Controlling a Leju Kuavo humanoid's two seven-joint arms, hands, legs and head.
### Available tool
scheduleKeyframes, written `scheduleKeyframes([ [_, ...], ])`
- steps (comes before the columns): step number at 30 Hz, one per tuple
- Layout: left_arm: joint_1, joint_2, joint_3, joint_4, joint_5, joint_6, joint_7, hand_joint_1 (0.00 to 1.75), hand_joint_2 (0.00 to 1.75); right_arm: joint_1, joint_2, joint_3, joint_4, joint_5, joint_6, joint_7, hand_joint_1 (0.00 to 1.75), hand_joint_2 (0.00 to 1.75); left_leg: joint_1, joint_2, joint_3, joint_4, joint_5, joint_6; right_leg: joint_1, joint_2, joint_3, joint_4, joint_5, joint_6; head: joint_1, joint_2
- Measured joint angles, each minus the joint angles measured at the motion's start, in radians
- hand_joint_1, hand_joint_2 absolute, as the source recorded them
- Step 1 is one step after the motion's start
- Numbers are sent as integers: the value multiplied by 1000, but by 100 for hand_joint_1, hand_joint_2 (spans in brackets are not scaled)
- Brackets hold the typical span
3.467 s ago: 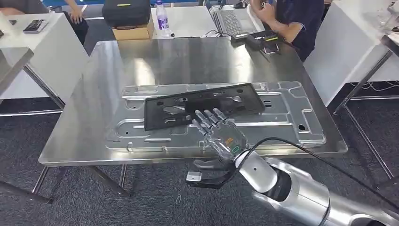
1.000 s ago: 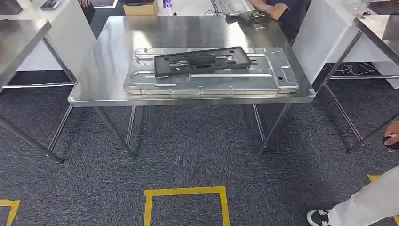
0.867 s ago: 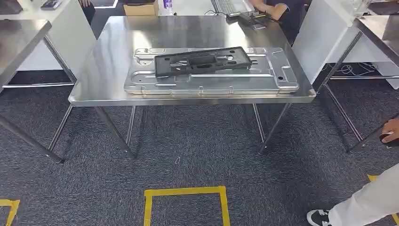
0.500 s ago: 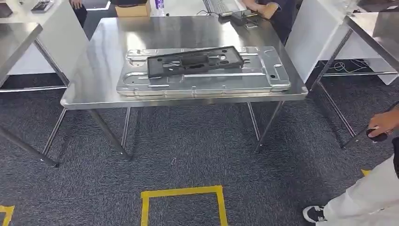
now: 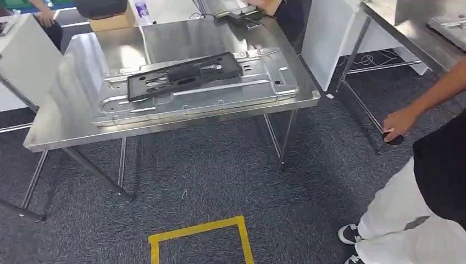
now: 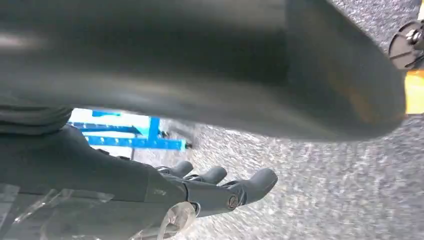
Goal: Take the parts from the cabinet and place them on the table.
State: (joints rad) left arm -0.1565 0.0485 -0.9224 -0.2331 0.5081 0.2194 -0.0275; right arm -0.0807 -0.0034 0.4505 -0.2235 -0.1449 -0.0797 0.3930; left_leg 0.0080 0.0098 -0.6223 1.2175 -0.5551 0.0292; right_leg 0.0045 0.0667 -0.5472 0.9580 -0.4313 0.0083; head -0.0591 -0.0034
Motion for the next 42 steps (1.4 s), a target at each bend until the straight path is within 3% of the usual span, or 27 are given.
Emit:
scheduleKeyframes([
  [2,-9,-3,0,0,0,0,-3,0,0,-1,-2,0,1,0,0,0,0,0,-11,-24,75,-185,103,23,4,26,7,-1,0,0,0,0],
  [3,-11,-3,0,0,1,0,-2,0,0,-1,-1,0,1,1,-1,0,0,0,-16,-60,100,-254,126,36,-1,38,6,-2,1,0,0,0],
  [4,-12,-4,0,0,1,0,3,0,0,-3,-3,0,1,1,-2,0,0,0,-14,-61,109,-270,122,38,7,50,2,1,0,0,1,0],
  [7,-11,-5,0,0,2,0,20,0,0,4,-9,0,3,0,-5,0,0,0,-22,-36,111,-276,123,33,-2,79,-6,-1,5,8,0,0],
  [8,-10,-8,0,0,2,0,23,0,0,5,-14,0,5,-2,-9,-1,0,0,-4,-20,117,-295,133,29,3,85,-7,3,-2,10,0,0],
  [10,-8,-8,0,0,16,9,26,0,0,5,-18,0,6,-16,-21,-7,0,0,-8,-3,124,-301,133,31,5,-19,-45,91,-61,19,5,0],
  [12,0,-8,1,0,41,10,27,0,0,2,-18,-2,6,-37,-30,-6,0,0,-9,24,125,-300,132,32,-4,-49,-129,258,-135,34,6,0],
  [13,2,-7,3,0,69,11,25,0,0,3,-18,-5,6,-45,-34,-2,0,0,-7,37,123,-300,131,31,-9,-52,-160,315,-150,42,6,0],
  [14,2,-7,7,0,96,16,15,0,0,3,-18,-8,6,-53,-37,5,0,0,-4,48,124,-300,130,30,-16,-55,-165,321,-137,48,7,0],
  [15,1,-8,17,0,128,16,4,0,0,3,-18,-11,6,-61,-37,15,0,0,-1,58,125,-299,128,26,-22,-58,-146,280,-105,55,8,0],
  [17,-6,-11,35,0,140,17,-19,0,0,2,-13,-16,6,-69,-36,31,0,0,9,78,132,-293,119,13,-35,-88,-52,101,-16,71,8,0],
  [18,-12,-11,40,0,140,19,-22,0,0,1,-8,-16,6,-73,-36,35,0,0,9,86,133,-285,112,2,-40,-134,-15,28,0,81,9,0],
  [19,-18,-10,46,0,140,20,-24,0,0,-3,0,-16,6,-73,-36,35,0,0,0,91,128,-272,101,-9,-28,-136,-15,21,-6,71,10,0],
  [20,-23,-11,50,0,134,16,-32,0,0,-3,3,-16,6,-71,-36,35,0,0,1,97,130,-272,100,-12,-30,-118,-18,23,-7,49,7,0],
  [23,-31,-22,51,-3,100,-3,-37,0,0,-1,7,-16,6,-63,-36,35,0,0,11,122,138,-272,96,-20,-24,-87,-24,24,-6,27,7,0],
  [25,-30,-26,51,-4,95,-3,-36,0,0,-3,12,-16,6,-64,-36,33,0,0,16,33,108,-193,31,-24,-26,-69,-25,23,-1,15,6,0],
  [27,-26,-28,51,-4,106,-2,-39,0,0,-5,18,-16,6,-68,-37,29,0,0,13,8,29,-18,-50,-22,-22,-41,-29,23,1,8,5,0],
  [28,-24,-28,51,-4,102,-3,-35,0,0,-4,21,-16,6,-69,-37,26,0,0,12,3,-7,52,-71,-19,-18,-26,-30,23,2,7,4,0],
  [30,-20,-28,51,-4,91,3,-33,0,0,-2,27,-16,6,-69,-36,19,0,0,7,-1,-14,49,-40,-9,-15,6,-30,23,3,5,4,0],
  [32,-22,-28,51,-4,84,11,-34,0,0,-2,32,-16,6,-73,-36,16,0,0,1,-23,53,-109,52,8,-15,35,-26,23,4,5,4,0],
  [33,-23,-27,51,-4,84,12,-34,0,0,-3,35,-16,6,-73,-36,13,0,0,-1,-59,93,-200,94,16,-16,47,-24,23,5,6,4,0],
  [34,-23,-26,51,-4,84,16,-34,0,0,-3,41,-16,6,-73,-36,13,0,0,-4,-102,109,-245,98,22,-12,57,-27,25,6,8,4,0],
  [35,-25,-26,51,-4,80,22,-37,0,0,-5,44,-16,6,-73,-35,10,0,0,-3,-88,110,-252,101,13,-12,71,-31,26,9,12,5,0],
  [38,-34,-30,50,-7,66,40,-39,0,0,5,48,-15,6,-71,-32,0,0,0,-7,-59,112,-260,108,16,-16,103,-41,22,17,29,5,0],
  [39,-37,-29,50,-7,67,43,-39,0,0,5,49,-14,6,-68,-32,0,0,0,-2,-41,114,-267,114,20,-19,70,-44,37,7,27,5,0],
  [40,-37,-29,50,-7,68,45,-40,0,0,4,52,-14,6,-65,-33,-2,0,0,-4,-33,114,-269,116,23,-11,4,-62,73,-24,30,9,0],
  [42,-32,-29,50,-7,73,50,-41,0,0,-1,56,-14,6,-64,-34,-2,0,0,-9,1,112,-268,115,32,-13,-45,-133,228,-115,38,10,0],
])
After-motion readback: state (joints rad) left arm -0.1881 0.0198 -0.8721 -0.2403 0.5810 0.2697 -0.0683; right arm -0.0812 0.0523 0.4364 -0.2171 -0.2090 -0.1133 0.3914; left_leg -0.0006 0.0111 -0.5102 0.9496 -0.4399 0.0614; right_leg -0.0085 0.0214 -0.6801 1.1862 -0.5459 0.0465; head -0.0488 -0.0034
